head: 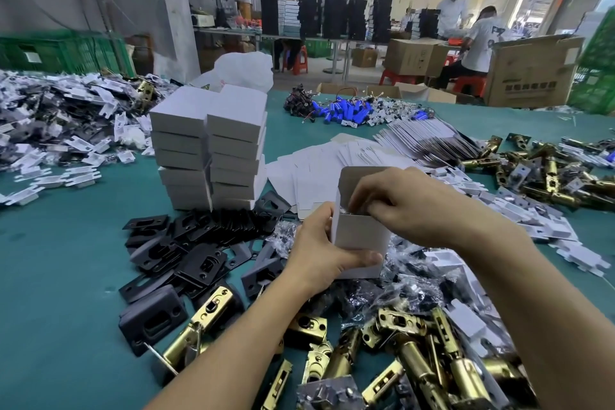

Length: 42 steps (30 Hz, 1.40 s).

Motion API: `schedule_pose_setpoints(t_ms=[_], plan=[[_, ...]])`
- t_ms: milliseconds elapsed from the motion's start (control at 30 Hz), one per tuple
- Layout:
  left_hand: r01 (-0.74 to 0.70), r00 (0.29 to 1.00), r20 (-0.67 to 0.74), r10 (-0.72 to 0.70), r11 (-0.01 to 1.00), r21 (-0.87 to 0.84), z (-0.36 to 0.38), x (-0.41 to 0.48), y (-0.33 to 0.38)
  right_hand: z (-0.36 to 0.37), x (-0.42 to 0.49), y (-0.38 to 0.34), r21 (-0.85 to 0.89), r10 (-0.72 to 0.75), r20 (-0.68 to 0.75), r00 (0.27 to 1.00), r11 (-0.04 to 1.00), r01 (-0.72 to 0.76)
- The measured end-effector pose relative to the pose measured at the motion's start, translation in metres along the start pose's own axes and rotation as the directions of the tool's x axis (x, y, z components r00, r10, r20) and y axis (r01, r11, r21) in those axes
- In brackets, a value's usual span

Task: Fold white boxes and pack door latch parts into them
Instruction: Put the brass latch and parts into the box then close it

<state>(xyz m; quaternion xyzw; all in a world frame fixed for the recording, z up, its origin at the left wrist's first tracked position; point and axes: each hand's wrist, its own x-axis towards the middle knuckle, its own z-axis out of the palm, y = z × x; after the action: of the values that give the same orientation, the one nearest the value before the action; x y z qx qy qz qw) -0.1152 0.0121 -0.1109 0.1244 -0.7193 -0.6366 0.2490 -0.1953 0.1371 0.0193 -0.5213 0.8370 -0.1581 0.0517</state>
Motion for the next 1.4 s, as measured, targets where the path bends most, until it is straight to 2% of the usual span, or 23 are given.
schedule_pose_setpoints(t_ms=[200,367,433,500,567,600,633,733,833,933,1067,1200,1400], plan=[[-0.066,0.998,0.005,0.066,0.998,-0.004,0.002,-0.001,-0.001,-0.002,-0.003,-0.005,-0.104,0.044,0.117,0.992,0.994,-0.032],[-0.227,0.955,-0.173,0.239,0.970,0.084,0.004,-0.003,0.004,0.012,-0.006,-0.003,-0.287,0.004,0.084,0.996,0.958,0.021],[-0.319,0.919,-0.197,0.341,0.938,0.137,0.003,-0.004,0.004,0.017,-0.009,0.002,-0.263,-0.052,0.017,0.998,0.963,0.055],[-0.399,0.886,-0.170,0.431,0.896,0.195,0.002,-0.005,0.004,0.019,-0.013,0.008,-0.060,-0.106,-0.139,0.985,0.993,0.099],[-0.424,0.871,-0.157,0.466,0.874,0.238,0.002,-0.004,0.004,0.021,-0.019,0.021,0.153,-0.085,-0.404,0.911,0.975,0.159],[-0.420,0.870,-0.160,0.466,0.872,0.252,0.002,-0.003,0.004,0.023,-0.022,0.029,0.217,-0.033,-0.500,0.865,0.963,0.162],[-0.416,0.869,-0.165,0.465,0.871,0.263,0.002,-0.003,0.004,0.026,-0.024,0.037,0.276,0.029,-0.538,0.843,0.951,0.143],[-0.410,0.873,-0.164,0.460,0.873,0.264,0.002,-0.002,0.005,0.040,-0.026,0.051,0.456,0.130,-0.431,0.893,0.885,0.091],[-0.388,0.889,-0.149,0.433,0.885,0.259,0.001,-0.001,0.003,0.054,-0.023,0.056,0.631,0.125,-0.338,0.933,0.766,0.126],[-0.350,0.907,-0.144,0.395,0.899,0.262,0.001,0.000,0.005,0.063,-0.019,0.060,0.695,0.101,-0.305,0.947,0.703,0.149],[-0.354,0.909,-0.127,0.396,0.897,0.264,0.002,0.000,0.007,0.066,-0.018,0.058,0.756,0.145,-0.321,0.936,0.634,0.162],[-0.304,0.939,-0.100,0.329,0.930,0.206,0.003,-0.001,0.007,0.062,-0.020,0.056,0.718,0.086,-0.350,0.933,0.664,0.208],[-0.289,0.943,-0.137,0.304,0.950,0.116,0.003,-0.004,0.007,0.051,-0.026,0.053,0.569,0.002,-0.348,0.938,0.795,0.209]])
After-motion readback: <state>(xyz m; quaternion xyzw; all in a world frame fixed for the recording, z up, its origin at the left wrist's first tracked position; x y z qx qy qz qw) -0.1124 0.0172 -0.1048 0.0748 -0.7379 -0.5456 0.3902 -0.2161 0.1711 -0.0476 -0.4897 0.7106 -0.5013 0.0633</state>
